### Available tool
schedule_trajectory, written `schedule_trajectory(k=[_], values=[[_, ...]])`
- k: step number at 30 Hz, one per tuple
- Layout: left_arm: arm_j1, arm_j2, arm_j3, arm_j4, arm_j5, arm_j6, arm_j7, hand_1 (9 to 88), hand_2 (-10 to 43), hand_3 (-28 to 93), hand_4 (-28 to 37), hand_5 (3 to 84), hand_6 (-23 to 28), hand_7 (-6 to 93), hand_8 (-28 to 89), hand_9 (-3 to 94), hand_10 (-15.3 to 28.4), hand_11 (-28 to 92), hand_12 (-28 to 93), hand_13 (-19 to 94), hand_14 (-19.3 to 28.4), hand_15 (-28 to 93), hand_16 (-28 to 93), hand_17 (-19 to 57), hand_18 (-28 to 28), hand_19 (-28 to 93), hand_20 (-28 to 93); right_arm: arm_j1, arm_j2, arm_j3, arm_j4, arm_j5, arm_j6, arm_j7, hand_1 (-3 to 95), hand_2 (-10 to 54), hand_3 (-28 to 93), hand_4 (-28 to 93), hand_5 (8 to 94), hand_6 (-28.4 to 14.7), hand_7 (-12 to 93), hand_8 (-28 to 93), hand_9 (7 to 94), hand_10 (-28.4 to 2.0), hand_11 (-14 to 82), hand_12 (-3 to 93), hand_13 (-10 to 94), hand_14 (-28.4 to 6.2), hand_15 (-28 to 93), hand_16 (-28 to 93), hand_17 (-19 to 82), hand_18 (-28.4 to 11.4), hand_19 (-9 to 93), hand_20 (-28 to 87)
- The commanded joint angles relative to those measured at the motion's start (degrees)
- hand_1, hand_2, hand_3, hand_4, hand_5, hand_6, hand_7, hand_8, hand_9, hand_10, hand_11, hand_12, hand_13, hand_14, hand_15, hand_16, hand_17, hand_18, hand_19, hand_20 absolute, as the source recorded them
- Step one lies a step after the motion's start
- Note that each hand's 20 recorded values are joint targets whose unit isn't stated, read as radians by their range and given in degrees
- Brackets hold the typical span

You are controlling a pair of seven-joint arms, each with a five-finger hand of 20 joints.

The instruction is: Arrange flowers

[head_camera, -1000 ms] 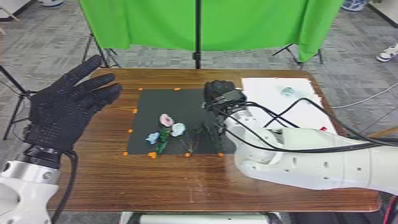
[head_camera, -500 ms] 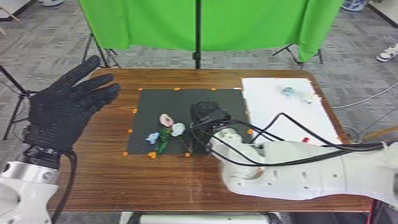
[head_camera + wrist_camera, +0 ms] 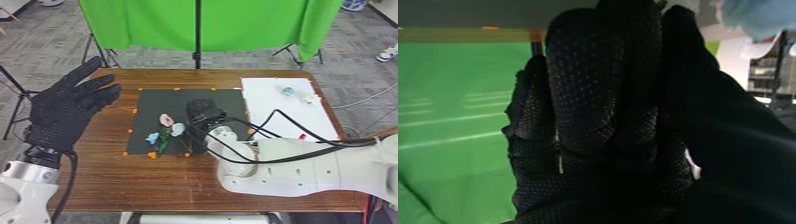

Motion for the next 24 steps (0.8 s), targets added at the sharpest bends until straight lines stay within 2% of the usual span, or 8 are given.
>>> schedule_trajectory(k=[1,8,11,14,16,19,21,24], values=[[-0.03,-0.78,-0.16,0.65,0.2,-0.76,-1.69,23.8,7.3,76,-24.0,33.1,8.0,16.2,-11,31.3,21.0,25,11,24,28.4,45,-7,-4.3,28.4,51,41,-1.66,0.51,2.32,-1.09,0.47,-5.94,-0.35,52.8,-9.5,62,-28,78.7,4.7,14,-2,91.8,-6.3,19.2,26.1,83,-3.4,56,21,38,-17.8,92,14],[-0.46,-1.15,0.07,0.74,0.18,-0.67,-2.94,23.9,7.3,76,-24.1,33.2,8.0,16.3,-11,31.3,21.0,25,11,24,28.4,45,-7,-4.3,28.4,51,41,-2.09,1.35,3.45,-2.09,0.71,-5.88,-0.91,47.2,-9.5,65,-28,74.0,4.3,14,-4,89.3,-7.6,24.7,20.0,82,-4.0,57,20,37,-18.2,91,15],[-0.61,-1.55,-0.01,0.63,0.22,-0.32,-4.02,23.9,7.4,76,-24.1,33.3,8.1,16.3,-11,31.3,21.0,25,11,24,28.4,45,-7,-4.3,28.4,51,41,-2.4,1.91,4.08,-2.81,0.37,-5.94,-1.06,44.8,-9.5,67,-28,73.0,4.3,14,-5,89.0,-7.9,25.7,18.6,82,-4.1,57,20,37,-18.3,91,16],[-0.35,-1.85,-0.15,0.46,0.29,0.24,-4.66,23.9,7.4,76,-24.0,33.2,8.1,16.4,-11,31.3,21.0,25,11,24,28.4,45,-7,-4.3,28.4,51,41,-2.62,2.12,4.66,-3.25,-0.24,-6.11,-0.7,42.3,-9.5,71,-28,70.7,3.8,15,-11,88.8,-8.1,26.3,18.1,81,-4.4,58,20,37,-18.7,91,16],[-0.19,-2.0,-0.18,0.64,0.2,-0.21,-4.69,23.9,7.4,76,-24.1,33.3,8.2,16.3,-11,31.3,21.0,25,11,24,28.4,45,-7,-4.3,28.4,51,41,-2.32,2.17,4.39,-3.51,-0.59,-5.54,-0.68,42.7,-9.5,70,-28,70.7,3.7,15,-11,88.8,-8.2,26.4,18.1,81,-4.4,58,20,37,-18.8,91,16],[0.03,-2.44,-0.41,0.42,0.38,-0.1,-5.46,23.8,7.5,76,-24.0,33.4,8.3,16.3,-11,31.3,21.0,25,11,24,28.4,45,-7,-4.3,28.4,51,41,-2.35,2.37,4.89,-4.11,-0.53,-5.65,-0.87,42.7,-9.5,70,-28,70.7,3.6,15,-10,88.8,-8.3,26.5,18.0,81,-4.4,58,19,37,-19.1,91,16],[0.26,-2.52,-0.47,0.27,0.29,0.03,-5.6,23.9,7.5,76,-24.1,33.5,8.3,16.2,-11,31.3,21.0,25,11,24,28.4,45,-7,-4.3,28.4,51,41,-2.32,2.75,5.15,-4.71,-0.83,-5.63,-1.08,42.7,-9.5,70,-28,70.7,3.6,15,-9,88.8,-8.3,26.5,17.9,82,-4.4,58,19,37,-19.2,91,16],[1.63,-2.58,-1.04,-0.21,0.19,0.8,-4.76,23.9,7.5,76,-24.1,33.5,8.3,16.2,-11,31.4,21.1,25,11,24,28.4,45,-7,-4.3,28.4,51,41,-1.67,3.61,5.39,-5.8,-0.58,-4.98,-1.79,42.1,-9.5,70,-28,70.8,3.6,15,-9,88.9,-8.4,26.6,18.0,82,-4.5,58,19,37,-19.2,91,16]])
